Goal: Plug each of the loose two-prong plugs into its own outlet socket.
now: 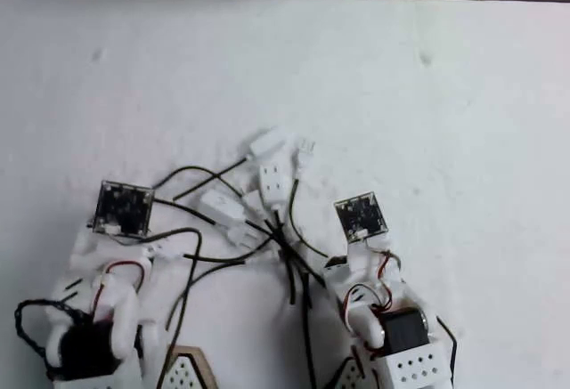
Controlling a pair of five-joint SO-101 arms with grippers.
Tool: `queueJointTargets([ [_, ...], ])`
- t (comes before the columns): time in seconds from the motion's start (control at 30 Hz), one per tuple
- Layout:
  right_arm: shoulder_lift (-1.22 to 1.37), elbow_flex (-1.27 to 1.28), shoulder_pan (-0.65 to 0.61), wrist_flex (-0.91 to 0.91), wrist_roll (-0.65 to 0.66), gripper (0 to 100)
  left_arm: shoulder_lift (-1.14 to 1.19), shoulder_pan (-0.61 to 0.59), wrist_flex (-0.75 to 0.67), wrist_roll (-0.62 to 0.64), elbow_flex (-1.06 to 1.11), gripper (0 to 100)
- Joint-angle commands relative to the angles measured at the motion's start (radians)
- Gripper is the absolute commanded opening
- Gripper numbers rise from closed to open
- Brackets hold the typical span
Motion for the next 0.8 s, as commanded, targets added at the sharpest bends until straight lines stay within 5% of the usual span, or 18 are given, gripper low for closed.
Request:
queueJointTargets([
  [0.0, -0.007, -0.091, 0.013, -0.016, 0.041, 1.8, 0.007, 0.005, -0.002, -0.003, -0.041, 2],
  [0.23, -0.004, -0.259, 0.076, -0.119, 0.405, 1.8, 0.007, 0.001, -0.035, -0.003, 0.038, 2],
  [0.47, 0.054, -0.474, 0.122, -0.173, 0.411, 1.8, 0.007, 0.001, -0.034, -0.003, 0.043, 2],
  [0.77, 0.734, -0.779, -0.005, -0.176, 0.411, 1.8, 0.007, 0.001, -0.032, -0.006, 0.051, 2],
])
